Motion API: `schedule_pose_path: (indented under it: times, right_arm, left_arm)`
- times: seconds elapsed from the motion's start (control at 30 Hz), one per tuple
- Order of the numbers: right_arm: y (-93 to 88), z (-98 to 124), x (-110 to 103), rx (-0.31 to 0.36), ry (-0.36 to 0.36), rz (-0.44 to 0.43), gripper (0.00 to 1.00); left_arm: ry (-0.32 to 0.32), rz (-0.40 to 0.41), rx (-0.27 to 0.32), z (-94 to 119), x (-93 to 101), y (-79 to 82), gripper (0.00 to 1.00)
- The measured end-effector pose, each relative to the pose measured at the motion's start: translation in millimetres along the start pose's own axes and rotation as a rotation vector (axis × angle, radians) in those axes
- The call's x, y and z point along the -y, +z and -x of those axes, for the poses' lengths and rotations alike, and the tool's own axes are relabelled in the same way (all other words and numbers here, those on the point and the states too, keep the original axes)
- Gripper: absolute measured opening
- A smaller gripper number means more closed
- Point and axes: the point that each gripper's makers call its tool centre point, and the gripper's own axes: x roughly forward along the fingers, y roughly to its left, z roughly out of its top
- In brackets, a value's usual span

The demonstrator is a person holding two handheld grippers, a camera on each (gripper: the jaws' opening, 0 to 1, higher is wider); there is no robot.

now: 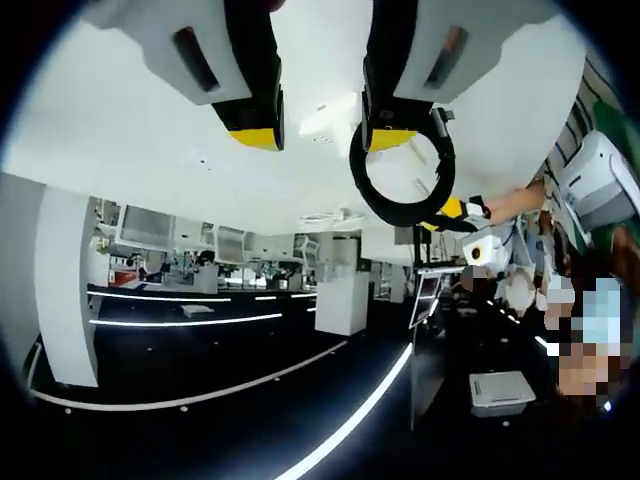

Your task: Straighten the power strip on the desk, plug the charger into it

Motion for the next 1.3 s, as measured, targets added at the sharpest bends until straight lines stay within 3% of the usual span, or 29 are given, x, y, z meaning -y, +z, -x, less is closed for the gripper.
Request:
schedule_pose_path:
  times: [0.5,1.03,1.3]
  right_arm:
    - [-46.7,-6.8,-23.1,-0.11,0.056,-0.021,0.29]
    - [-69.7,-45.1,-34.1,-0.153,0.102,-0.05,0.26]
    - [-70.1,-52.6,-30.0,-0.126,0.096,-0.091,0.24]
  left_arm:
    - [-0.042,0.033,-0.052,-2.6,7.8,-11.6,0.28]
    - [-0.082,0.079,-0.179,-6.1,17.2,-40.1,0.26]
    - [-0.084,0.092,-0.248,-7.9,19.9,-57.3,0.26]
